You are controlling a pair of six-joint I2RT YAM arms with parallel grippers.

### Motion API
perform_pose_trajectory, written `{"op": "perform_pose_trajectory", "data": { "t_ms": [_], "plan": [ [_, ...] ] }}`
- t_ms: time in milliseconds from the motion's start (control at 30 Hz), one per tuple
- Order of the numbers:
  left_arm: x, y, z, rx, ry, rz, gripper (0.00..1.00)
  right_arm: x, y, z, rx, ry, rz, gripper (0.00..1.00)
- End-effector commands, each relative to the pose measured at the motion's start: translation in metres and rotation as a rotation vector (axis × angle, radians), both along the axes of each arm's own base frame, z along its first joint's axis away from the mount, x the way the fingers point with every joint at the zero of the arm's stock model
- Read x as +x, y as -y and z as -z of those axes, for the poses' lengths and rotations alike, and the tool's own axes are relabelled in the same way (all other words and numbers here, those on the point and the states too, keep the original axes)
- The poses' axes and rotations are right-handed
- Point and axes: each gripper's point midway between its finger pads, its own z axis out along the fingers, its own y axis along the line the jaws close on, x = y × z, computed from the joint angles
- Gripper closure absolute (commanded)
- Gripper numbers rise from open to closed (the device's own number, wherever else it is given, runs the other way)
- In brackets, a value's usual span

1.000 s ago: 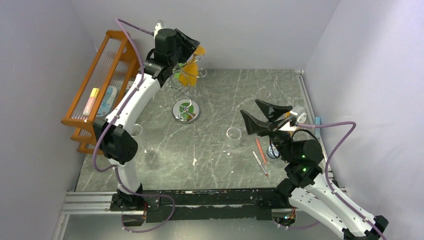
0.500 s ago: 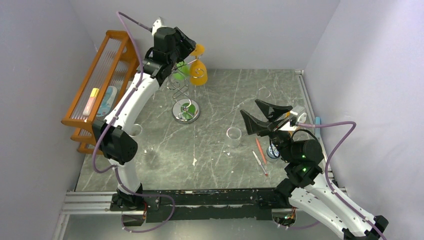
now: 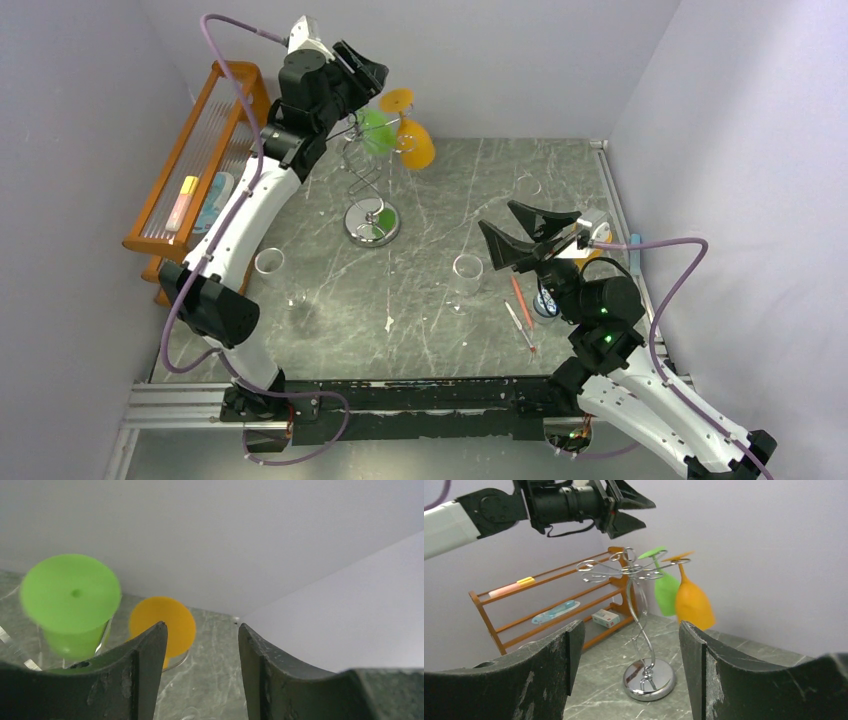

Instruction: Place the wine glass upside down on the wine glass rack

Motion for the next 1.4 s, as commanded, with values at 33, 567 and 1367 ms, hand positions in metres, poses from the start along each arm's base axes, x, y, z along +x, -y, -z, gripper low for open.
{"op": "perform_pose_trajectory", "data": {
  "t_ms": [33, 567, 1367],
  "plan": [
    [-0.008, 0.005, -0.014, -0.024, 0.053, 0.045, 0.42, -0.002, 0.005, -0.006, 0.022, -0.008, 0.008, 0.27],
    [-0.105, 0.01, -0.083, 0.146, 0.402, 0.345, 0.22, 0.039, 0.022, 0.014, 0.038, -0.361, 0.22, 0.28],
    [-0.262, -0.051, 0.146, 0.381, 0.046, 0.535, 0.06, 0.04, 0.014, 0.138, -0.507, -0.883, 0.287, 0.39]
  ]
}}
